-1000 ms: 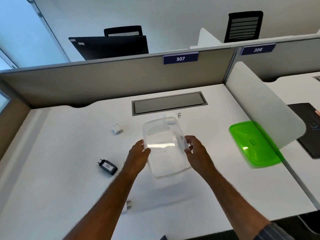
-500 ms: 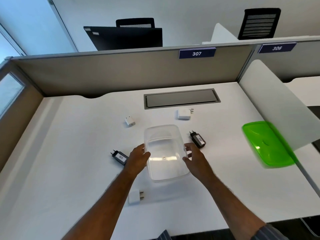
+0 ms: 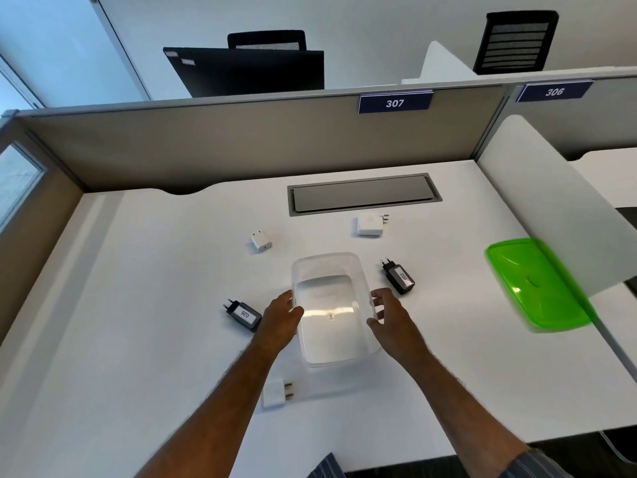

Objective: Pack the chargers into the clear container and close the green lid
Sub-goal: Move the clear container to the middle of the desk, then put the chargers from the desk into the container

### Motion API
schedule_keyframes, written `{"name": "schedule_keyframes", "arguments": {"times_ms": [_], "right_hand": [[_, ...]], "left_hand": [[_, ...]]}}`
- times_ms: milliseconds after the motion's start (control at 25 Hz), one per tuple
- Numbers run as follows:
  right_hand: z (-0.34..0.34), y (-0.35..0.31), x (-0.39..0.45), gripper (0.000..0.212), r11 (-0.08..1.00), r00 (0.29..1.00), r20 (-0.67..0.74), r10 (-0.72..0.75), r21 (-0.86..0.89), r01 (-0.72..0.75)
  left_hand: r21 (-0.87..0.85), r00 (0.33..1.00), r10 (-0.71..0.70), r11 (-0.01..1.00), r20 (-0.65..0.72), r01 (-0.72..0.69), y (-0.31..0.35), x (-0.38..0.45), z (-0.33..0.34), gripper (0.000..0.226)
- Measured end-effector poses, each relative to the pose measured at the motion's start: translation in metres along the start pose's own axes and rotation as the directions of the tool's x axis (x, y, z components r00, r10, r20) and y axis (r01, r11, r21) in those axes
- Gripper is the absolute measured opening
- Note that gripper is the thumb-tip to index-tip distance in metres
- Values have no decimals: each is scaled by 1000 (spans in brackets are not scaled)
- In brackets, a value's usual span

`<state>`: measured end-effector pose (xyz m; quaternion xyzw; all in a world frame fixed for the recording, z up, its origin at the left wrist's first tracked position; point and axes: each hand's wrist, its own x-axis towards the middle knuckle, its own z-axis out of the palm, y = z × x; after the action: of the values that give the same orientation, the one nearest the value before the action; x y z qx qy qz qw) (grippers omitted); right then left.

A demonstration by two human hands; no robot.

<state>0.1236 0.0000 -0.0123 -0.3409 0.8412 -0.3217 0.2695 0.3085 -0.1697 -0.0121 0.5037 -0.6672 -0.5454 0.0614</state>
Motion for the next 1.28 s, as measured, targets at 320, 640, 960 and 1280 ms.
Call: {"name": "schedule_keyframes", "arguments": {"times_ms": [320, 640, 960, 1280], "right_hand": [[0, 1, 9, 47, 1000, 1000, 27, -7, 0, 7], [6, -36, 3, 46, 887, 894, -136, -428, -251, 387], [81, -90, -40, 36, 742, 705, 342, -621, -33, 669], [150, -66, -61, 62, 688, 620, 673, -404, -223, 691]], "left_hand": [[-82, 1000, -6, 997, -8, 5, -7, 6, 1, 46], [100, 971, 145, 987, -190, -128, -22, -3, -25, 51], [390, 899, 257, 914, -355, -107, -81, -29, -69, 50], [517, 942, 141, 855, -304, 39, -147, -42, -83, 66]]}}
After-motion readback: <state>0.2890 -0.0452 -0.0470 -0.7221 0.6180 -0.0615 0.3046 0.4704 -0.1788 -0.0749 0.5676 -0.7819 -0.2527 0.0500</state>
